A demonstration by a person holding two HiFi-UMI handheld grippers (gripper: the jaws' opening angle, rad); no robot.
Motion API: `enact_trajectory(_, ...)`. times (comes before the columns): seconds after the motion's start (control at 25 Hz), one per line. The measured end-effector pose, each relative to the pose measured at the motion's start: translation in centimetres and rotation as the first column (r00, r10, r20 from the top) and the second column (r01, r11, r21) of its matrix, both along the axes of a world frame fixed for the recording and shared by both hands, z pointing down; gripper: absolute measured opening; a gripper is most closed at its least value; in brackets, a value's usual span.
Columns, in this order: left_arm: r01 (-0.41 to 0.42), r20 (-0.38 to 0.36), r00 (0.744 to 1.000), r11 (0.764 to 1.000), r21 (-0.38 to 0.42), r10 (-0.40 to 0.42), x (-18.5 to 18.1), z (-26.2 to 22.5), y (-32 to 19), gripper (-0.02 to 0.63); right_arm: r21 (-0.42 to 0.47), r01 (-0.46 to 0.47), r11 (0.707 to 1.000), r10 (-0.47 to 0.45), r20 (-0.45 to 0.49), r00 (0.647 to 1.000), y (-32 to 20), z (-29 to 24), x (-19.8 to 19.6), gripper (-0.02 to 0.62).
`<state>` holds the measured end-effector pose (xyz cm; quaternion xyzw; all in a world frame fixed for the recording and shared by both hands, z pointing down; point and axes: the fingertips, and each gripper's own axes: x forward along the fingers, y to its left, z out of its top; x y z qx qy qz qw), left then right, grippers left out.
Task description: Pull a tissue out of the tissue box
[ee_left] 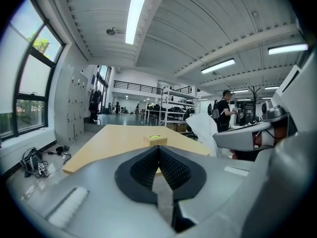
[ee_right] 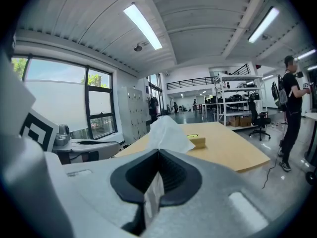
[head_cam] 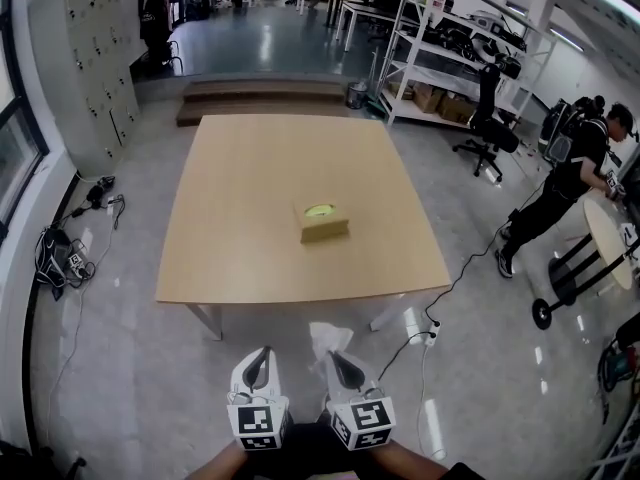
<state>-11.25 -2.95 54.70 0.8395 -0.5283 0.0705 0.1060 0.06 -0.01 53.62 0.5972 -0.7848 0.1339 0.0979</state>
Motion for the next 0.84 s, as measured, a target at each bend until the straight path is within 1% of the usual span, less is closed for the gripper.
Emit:
enact_trajectory(0.32,0.001,-0.003,1.000,1.000,0.008,-0.001,-0.9,0.1,0.7,0.018,0.015,-0.025,1.000,0.025,-0.003,1.000,0.8,-0.3,-0.1,-0.006)
enact_trajectory(0.6,-0.016,-0.004,1.000,1.000,0.019,0.016,-0.4,-0.2,0.8,0.018,0.020,-0.045,0.999,0.045,-0.006,0.999,1.1,-0.5,0.6,-0.006)
enact_trajectory(0.84,-0.012,-0.011,1.000,1.000,0.014,0.012,-0.7,-0.5,0.3,0.018,0.009,-0.057,0.998,0.057,-0.011,0.998,0.8,-0.2,0.7,-0.006)
